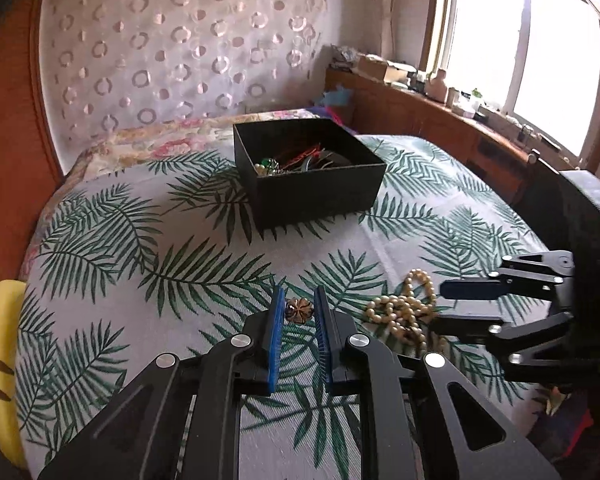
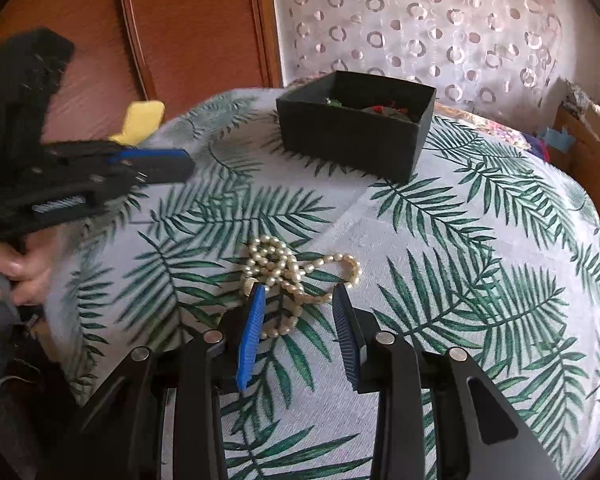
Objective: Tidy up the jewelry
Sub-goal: 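Grasp the bronze flower ring with the left gripper while the right gripper grasps the cream bead necklace, then carry flower ring and bead necklace into the black box and open both grippers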
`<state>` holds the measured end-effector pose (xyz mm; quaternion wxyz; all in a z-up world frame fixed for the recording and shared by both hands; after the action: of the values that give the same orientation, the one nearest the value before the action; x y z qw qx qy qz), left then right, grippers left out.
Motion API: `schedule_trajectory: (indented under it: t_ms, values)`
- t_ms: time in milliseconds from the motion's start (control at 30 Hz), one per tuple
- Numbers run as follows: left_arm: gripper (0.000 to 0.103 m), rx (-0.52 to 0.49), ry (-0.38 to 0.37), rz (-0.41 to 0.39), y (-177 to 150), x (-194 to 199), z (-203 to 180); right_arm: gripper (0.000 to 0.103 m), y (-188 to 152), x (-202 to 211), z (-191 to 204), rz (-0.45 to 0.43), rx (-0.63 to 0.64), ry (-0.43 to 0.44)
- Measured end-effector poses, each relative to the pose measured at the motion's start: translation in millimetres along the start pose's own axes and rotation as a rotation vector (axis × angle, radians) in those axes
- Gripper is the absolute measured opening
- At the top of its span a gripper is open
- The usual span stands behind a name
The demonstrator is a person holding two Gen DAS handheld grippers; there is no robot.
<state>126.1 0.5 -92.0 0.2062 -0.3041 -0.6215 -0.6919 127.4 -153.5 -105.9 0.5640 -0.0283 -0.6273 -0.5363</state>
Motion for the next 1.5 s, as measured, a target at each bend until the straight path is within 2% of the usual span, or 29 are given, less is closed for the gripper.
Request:
schedule_trajectory:
  t_ms: [300,467,533,567,733,767,1100,1500]
  values:
    - [0.014,0.014,-0.015,-0.020,-2,12,0,0.037,7,-11,1,0.031,0.041,-0.057]
    - [0.014,0.020,-0.019,-0.023,-3,13,1,0.036,13,-18,1,0.041,0.071,-0.058]
    - [0.014,0.019,-0.021,-0.020,-3,13,0,0.026,15,-19,1,0.050,0.073,-0.042]
    - [0.014,0.019,-0.021,-0.021,-3,13,0,0.015,16,-20,2,0.056,0.082,-0.039]
    - [0.014,0.020,-0.023,-0.024,-4,14,-1,0.011,17,-20,7,0.061,0.119,-0.049]
    - [0.014,0.020,-0.022,-0.026,-3,14,-2,0.005,18,-19,7,0.048,0.121,-0.050]
    - [0.014,0.019,-0.010,-0.073,16,25,-3,0.005,43,27,11,-0.080,0.141,-0.050]
    - [0.014,0.009,-0.005,-0.145,52,39,-3,0.005,100,76,8,-0.202,0.157,-0.050]
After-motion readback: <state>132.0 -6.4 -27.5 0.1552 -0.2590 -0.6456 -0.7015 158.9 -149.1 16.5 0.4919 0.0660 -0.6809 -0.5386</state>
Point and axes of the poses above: each gripper's, at about its wrist camera, not at the fingertips, and x roughly against the way its jaws point, z to its left, y to its top, the point moved 1 cm from there along -x, roughly the way its jaws point, and after that the axes turned 11 degrees about y, right-handed, at the moved point
